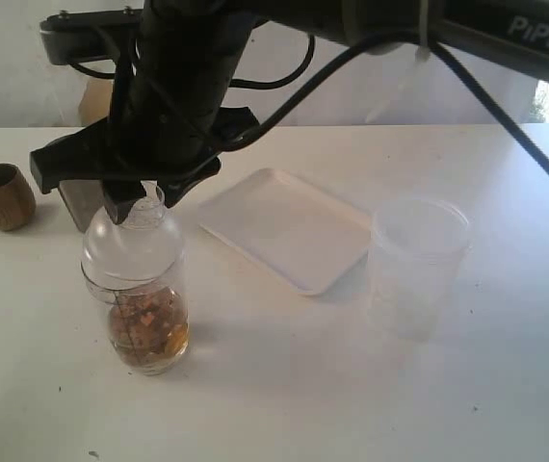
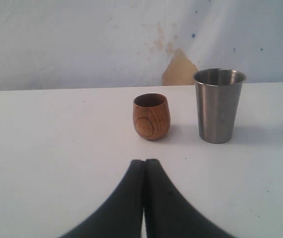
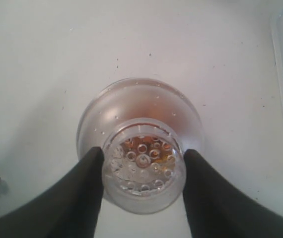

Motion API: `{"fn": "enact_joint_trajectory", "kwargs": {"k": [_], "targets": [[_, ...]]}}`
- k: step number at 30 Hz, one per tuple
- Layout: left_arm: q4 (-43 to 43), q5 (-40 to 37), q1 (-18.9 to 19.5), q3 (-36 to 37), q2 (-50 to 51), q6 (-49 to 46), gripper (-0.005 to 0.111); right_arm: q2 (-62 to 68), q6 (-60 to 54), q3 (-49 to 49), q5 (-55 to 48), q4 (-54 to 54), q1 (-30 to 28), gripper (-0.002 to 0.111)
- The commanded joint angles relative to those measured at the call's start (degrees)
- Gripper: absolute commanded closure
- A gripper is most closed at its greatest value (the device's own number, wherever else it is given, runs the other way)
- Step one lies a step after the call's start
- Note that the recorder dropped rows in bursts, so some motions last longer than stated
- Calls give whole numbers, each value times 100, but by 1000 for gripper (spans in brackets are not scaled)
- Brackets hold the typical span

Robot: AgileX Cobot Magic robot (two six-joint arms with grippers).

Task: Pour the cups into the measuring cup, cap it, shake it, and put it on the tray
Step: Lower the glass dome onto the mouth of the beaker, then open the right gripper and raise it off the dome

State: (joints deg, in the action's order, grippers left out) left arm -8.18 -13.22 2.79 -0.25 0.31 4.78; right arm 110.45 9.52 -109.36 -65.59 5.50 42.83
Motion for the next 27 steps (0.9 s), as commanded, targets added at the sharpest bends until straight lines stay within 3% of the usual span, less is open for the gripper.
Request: {"fn": "enact_joint_trajectory", "kwargs": {"k": [1, 6, 11, 27], "targets": [[49, -15, -11, 25, -31, 27, 107, 9, -77, -16, -51, -109, 4, 108], [49, -15, -11, 25, -31, 27, 107, 9, -77, -16, -40, -109, 4, 105], [49, -15, -11, 25, -31, 27, 107, 9, -77, -16, -40, -109, 4, 91], [49, -15, -11, 25, -31, 27, 107, 9, -77, -16, -27, -87, 4, 67]]}}
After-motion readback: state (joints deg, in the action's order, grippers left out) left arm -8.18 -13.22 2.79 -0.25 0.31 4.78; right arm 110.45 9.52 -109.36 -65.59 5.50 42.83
